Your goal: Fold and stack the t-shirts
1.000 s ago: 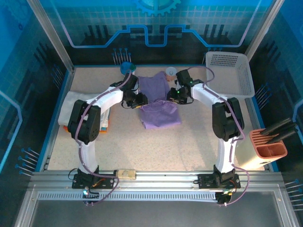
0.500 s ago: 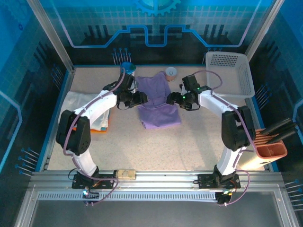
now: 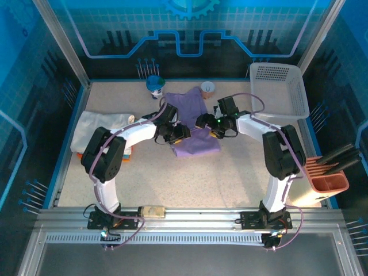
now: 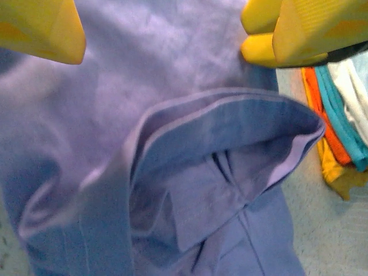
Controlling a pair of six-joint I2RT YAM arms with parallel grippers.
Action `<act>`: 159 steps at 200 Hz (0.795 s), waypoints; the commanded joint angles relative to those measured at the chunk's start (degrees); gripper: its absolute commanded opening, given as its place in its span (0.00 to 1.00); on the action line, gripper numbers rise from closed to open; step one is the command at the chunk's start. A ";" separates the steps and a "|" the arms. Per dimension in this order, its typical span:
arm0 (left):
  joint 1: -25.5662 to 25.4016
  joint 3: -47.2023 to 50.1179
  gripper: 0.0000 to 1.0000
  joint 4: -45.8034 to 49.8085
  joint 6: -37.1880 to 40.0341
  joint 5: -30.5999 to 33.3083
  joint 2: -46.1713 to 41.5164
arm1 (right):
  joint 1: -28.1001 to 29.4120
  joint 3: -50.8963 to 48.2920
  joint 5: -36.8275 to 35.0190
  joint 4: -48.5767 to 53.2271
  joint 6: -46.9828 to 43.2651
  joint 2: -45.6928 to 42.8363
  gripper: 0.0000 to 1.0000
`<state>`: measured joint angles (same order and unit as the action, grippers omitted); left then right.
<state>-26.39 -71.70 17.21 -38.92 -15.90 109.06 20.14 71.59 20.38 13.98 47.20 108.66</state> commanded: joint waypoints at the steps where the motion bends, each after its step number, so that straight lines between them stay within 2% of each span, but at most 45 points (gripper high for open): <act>1: 0.86 -4.80 0.49 -1.86 0.89 0.69 2.57 | 1.12 5.21 1.77 -4.14 2.71 4.18 0.85; 55: 7.04 -14.58 0.48 -1.03 4.14 0.74 9.41 | -0.56 13.45 4.45 -9.75 6.32 11.48 0.85; 85: 9.64 -20.19 0.47 5.18 6.71 -0.12 11.41 | -1.07 13.37 5.01 -8.11 3.60 9.73 0.85; 107: 9.44 -15.02 0.47 5.19 7.07 0.48 4.91 | -1.09 9.99 3.58 -3.68 -1.30 4.10 0.85; 129: 8.16 -7.87 0.48 5.56 6.30 0.39 -3.00 | -1.02 6.66 0.49 5.47 -6.48 -1.87 0.85; 159: 5.56 2.42 0.47 7.64 4.56 1.63 -12.14 | -1.56 -0.46 -5.88 14.87 -12.54 -10.24 0.77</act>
<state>-18.94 -75.88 21.52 -34.00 -14.85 104.27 19.53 75.94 20.08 17.89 41.69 105.21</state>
